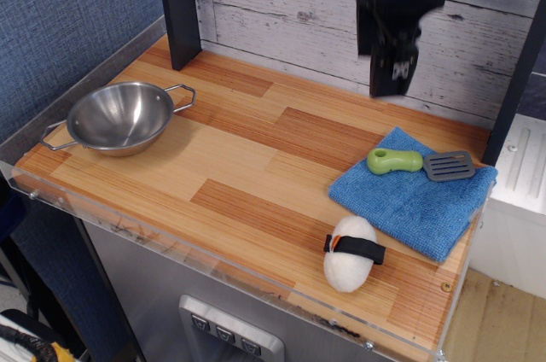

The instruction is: Put utensil on back left corner of towel

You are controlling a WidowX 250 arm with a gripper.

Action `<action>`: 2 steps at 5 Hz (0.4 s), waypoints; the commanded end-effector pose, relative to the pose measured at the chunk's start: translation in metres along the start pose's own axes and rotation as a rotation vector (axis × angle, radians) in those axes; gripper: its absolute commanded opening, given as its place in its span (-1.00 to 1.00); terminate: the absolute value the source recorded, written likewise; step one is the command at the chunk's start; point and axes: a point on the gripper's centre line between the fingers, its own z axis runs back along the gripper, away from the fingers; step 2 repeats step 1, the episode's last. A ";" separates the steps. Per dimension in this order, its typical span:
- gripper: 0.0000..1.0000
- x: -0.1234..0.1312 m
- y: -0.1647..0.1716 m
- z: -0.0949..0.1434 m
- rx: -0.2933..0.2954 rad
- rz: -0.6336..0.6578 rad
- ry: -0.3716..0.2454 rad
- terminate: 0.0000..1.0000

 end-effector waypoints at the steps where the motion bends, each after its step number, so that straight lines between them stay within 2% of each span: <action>1: 1.00 0.003 -0.001 0.046 0.072 0.000 -0.062 1.00; 2: 1.00 0.003 -0.001 0.046 0.072 0.000 -0.062 1.00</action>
